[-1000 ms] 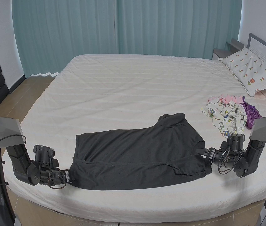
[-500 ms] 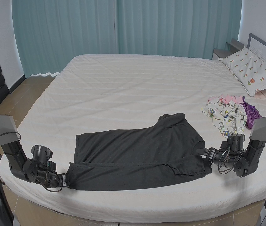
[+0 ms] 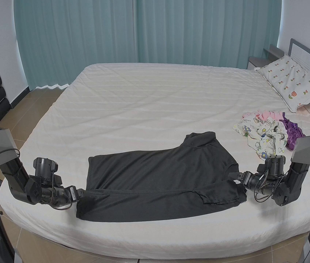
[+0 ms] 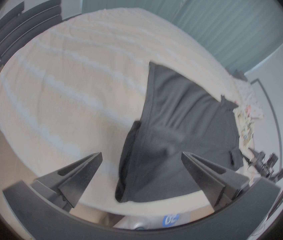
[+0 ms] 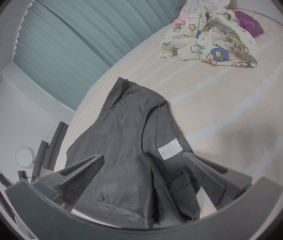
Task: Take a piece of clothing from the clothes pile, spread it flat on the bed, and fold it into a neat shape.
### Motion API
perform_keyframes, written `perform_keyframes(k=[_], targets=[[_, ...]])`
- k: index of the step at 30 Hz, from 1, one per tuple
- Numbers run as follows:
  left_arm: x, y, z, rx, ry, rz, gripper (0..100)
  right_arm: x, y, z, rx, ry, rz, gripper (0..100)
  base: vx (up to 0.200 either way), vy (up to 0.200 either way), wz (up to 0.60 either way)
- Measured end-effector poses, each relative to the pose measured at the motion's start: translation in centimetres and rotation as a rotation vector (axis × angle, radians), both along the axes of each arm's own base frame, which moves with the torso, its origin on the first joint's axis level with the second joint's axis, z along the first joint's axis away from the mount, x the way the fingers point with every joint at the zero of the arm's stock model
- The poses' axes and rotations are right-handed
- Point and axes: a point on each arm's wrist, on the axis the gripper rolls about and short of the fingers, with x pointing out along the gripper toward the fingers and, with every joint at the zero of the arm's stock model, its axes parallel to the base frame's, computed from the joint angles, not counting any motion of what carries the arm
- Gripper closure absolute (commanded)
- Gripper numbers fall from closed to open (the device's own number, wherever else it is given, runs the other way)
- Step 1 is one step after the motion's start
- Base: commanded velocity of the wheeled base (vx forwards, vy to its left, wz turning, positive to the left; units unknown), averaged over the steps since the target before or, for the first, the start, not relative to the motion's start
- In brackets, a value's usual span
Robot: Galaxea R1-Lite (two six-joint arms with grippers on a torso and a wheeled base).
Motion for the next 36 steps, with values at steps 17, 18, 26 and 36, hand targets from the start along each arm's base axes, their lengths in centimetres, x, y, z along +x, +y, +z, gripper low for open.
perform_keyframes(k=[17,18,26,36], targets=[[3.6,-2.0,-2.0,0.020,-0.128,0.035,100,0.0,0.3,0.0,0.000,-0.002,0.009,0,0.000,0.000,0.00],[3.8,-2.1,-2.1,0.031,-0.127,0.043,100,0.0,0.3,0.0,0.000,-0.001,0.010,0,0.000,0.000,0.00],[4.3,-2.5,-2.9,0.012,-0.108,0.142,100,-0.2,0.5,-0.1,-0.003,0.004,0.020,0,0.000,0.000,0.00],[4.3,-2.6,-3.0,-0.006,-0.098,0.163,100,0.5,1.4,-0.6,-0.036,-0.013,0.076,0,0.000,0.000,0.00]])
